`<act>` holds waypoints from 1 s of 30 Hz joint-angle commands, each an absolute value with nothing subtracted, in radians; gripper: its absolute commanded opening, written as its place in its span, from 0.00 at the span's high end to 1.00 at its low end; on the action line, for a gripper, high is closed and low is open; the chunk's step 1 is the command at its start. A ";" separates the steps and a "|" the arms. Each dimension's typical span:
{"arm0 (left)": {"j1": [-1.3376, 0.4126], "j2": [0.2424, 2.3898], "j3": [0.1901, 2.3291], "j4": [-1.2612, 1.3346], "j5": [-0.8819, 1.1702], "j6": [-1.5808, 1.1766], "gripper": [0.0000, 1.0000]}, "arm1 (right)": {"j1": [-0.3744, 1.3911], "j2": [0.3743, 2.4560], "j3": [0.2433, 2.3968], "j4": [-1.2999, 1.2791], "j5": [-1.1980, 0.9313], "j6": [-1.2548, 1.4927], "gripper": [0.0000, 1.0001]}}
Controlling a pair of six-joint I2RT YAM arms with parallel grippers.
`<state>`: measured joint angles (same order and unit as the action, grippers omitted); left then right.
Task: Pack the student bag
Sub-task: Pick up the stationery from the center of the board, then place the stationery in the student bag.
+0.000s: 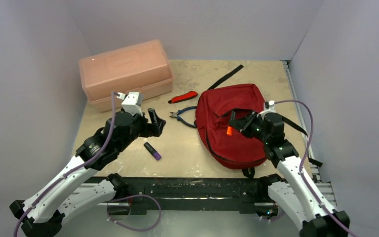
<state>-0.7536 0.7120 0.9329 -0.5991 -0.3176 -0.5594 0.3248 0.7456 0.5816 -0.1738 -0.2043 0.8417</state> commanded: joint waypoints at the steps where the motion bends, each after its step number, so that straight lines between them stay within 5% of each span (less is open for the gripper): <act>1: -0.751 0.766 0.926 -0.536 -0.146 -0.645 0.22 | 0.123 0.759 0.470 -0.184 -0.467 0.957 1.00; 8: -0.750 0.791 0.868 -0.434 -0.030 -0.753 0.22 | 0.003 0.900 0.407 0.108 -0.440 1.024 1.00; 17: -0.751 0.830 0.819 -0.393 -0.005 -0.826 0.25 | 0.035 1.037 0.262 0.656 -0.018 1.403 1.00; 22: -0.750 0.807 0.798 -0.386 0.009 -0.823 0.25 | 0.201 1.042 0.344 0.545 0.391 1.482 1.00; 30: -0.750 0.775 0.781 -0.395 0.006 -0.811 0.25 | 0.349 1.264 0.527 0.437 0.609 1.573 1.00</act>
<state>-0.7536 0.7990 0.7906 -0.4332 -0.0040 -0.8089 0.3027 1.2217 0.4450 0.4721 0.3824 1.4929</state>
